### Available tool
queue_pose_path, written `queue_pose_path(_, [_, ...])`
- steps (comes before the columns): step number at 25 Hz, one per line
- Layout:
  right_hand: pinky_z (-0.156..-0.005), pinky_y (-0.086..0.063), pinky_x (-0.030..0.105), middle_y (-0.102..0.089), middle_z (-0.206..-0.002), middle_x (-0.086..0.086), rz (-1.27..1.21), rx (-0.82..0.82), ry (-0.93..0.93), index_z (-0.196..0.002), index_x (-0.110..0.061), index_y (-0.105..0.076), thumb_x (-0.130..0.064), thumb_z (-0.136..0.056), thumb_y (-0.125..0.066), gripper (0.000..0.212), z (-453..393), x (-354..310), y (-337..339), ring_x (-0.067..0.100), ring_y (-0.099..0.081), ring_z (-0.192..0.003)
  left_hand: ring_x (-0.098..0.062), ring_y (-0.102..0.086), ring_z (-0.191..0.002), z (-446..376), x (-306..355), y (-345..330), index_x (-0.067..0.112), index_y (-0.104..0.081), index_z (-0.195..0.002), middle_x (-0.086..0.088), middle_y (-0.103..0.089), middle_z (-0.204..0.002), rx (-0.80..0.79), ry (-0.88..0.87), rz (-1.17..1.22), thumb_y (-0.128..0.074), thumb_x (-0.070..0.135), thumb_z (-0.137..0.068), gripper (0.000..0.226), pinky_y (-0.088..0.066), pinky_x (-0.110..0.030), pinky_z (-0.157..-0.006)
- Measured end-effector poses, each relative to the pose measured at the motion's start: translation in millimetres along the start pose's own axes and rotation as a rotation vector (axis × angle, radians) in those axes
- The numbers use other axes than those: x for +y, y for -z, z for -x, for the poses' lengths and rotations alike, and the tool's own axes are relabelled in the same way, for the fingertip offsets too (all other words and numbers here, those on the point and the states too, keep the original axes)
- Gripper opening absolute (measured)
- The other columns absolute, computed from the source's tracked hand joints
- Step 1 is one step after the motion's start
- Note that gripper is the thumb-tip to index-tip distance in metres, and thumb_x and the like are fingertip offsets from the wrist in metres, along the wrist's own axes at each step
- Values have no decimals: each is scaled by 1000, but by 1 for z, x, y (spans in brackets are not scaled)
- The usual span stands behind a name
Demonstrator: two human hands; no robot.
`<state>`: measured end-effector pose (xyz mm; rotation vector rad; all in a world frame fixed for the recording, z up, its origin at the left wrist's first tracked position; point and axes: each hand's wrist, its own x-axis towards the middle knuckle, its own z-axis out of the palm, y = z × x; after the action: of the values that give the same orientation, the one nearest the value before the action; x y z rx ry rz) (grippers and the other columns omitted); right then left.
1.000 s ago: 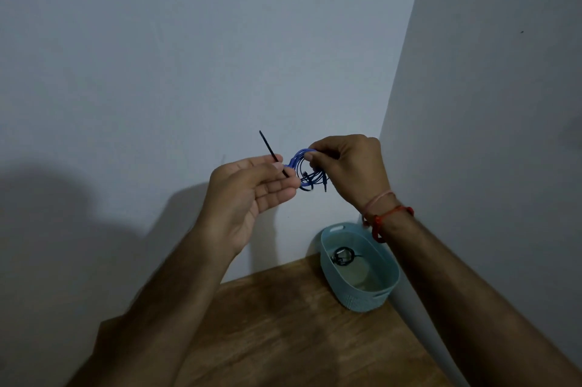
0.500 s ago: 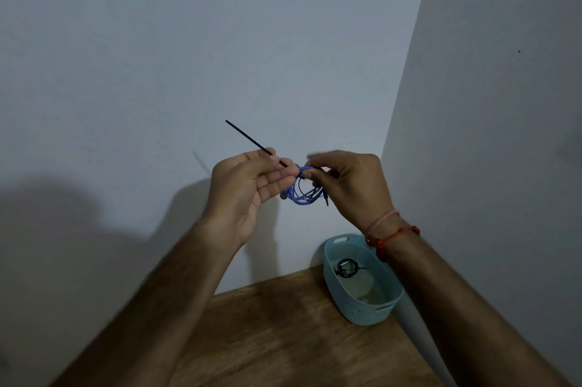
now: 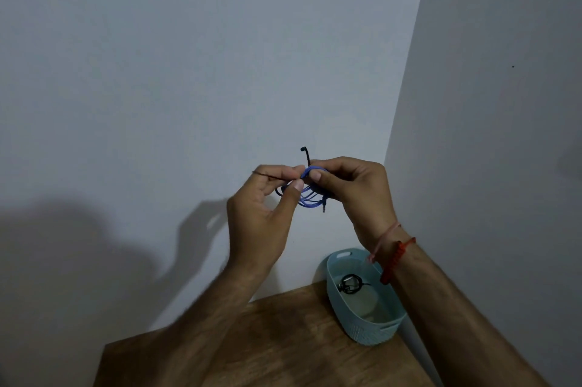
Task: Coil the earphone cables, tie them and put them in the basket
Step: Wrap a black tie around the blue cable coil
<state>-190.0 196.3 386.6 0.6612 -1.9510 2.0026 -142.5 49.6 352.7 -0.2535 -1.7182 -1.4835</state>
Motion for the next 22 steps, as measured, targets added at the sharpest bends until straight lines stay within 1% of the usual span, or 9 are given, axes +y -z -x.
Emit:
queue_pose_path(4, [-90,-59,43,-77,-98,21,-174,-43,-63,-100,2,-77,-2,-87,-72,14,3,-4,1,36,-74,-90,-20,-78,-95,-5,-1,-6,19,-75,-97,-1,-81,-97,22,49,154,-77,5,-90,16,-63,-44,-87])
queue_pose_path(7, [-93,-58,48,-76,-102,22,-188,2,-38,-101,1,-76,-5,-85,-75,17,5,-5,-1,39,-73,-93,-18,-78,-89,-7,5,-9,16,-75,-95,-4,-80,-93,54,7,159,-77,-1,-88,18,-63,-33,-79])
queue_pose_path(10, [-91,-59,44,-75,-100,24,-193,7,-42,-103,2,-75,-5,-86,-73,18,11,-9,-2,31,-73,-87,-12,-77,-83,-6,7,-8,12,-76,-95,0,-79,-90,88,-67,130,-78,-4,-85,19,-59,-20,-73])
queue_pose_path(13, [-87,-60,36,-75,-99,21,-237,-42,-107,-102,4,-74,-11,-89,-71,21,16,-17,-1,25,-72,-86,-12,-77,-88,-4,1,-4,12,-78,-98,2,-79,-92,32,-192,39,-80,0,-85,18,-62,-26,-79])
queue_pose_path(15, [-82,-61,33,-73,-97,19,-322,-49,-206,-102,9,-70,-26,-85,-72,39,16,-22,1,25,-69,-85,-13,-77,-91,-4,-4,-1,11,-80,-99,0,-80,-96,-42,-290,-53,-81,4,-85,15,-62,-29,-82])
queue_pose_path(16, [-78,-62,32,-73,-99,19,-332,-25,-245,-103,9,-69,-29,-86,-71,41,14,-23,0,25,-69,-84,-13,-77,-91,-3,-6,-1,9,-80,-99,-1,-80,-97,-79,-328,-106,-82,6,-85,14,-62,-28,-82])
queue_pose_path(18, [-68,-61,29,-74,-102,16,-283,89,-252,-105,2,-65,-20,-95,-65,24,12,-20,-6,23,-67,-81,-9,-75,-91,-1,-6,-3,10,-82,-100,2,-80,-98,-120,-347,-176,-82,8,-85,15,-62,-25,-82])
queue_pose_path(20, [-63,-56,24,-73,-88,7,-206,249,-174,-108,-4,-65,-14,-99,-60,14,13,-12,-15,16,-64,-74,-3,-74,-90,5,-2,-8,19,-81,-101,12,-79,-96,-110,-281,-158,-81,11,-86,17,-59,-17,-80])
queue_pose_path(22, [-64,-54,21,-70,-77,-1,-170,335,-96,-109,-12,-71,-15,-99,-61,15,14,-8,-23,10,-63,-71,-1,-74,-93,11,5,-14,26,-78,-102,19,-78,-96,-100,-134,-38,-78,13,-89,18,-57,-15,-79])
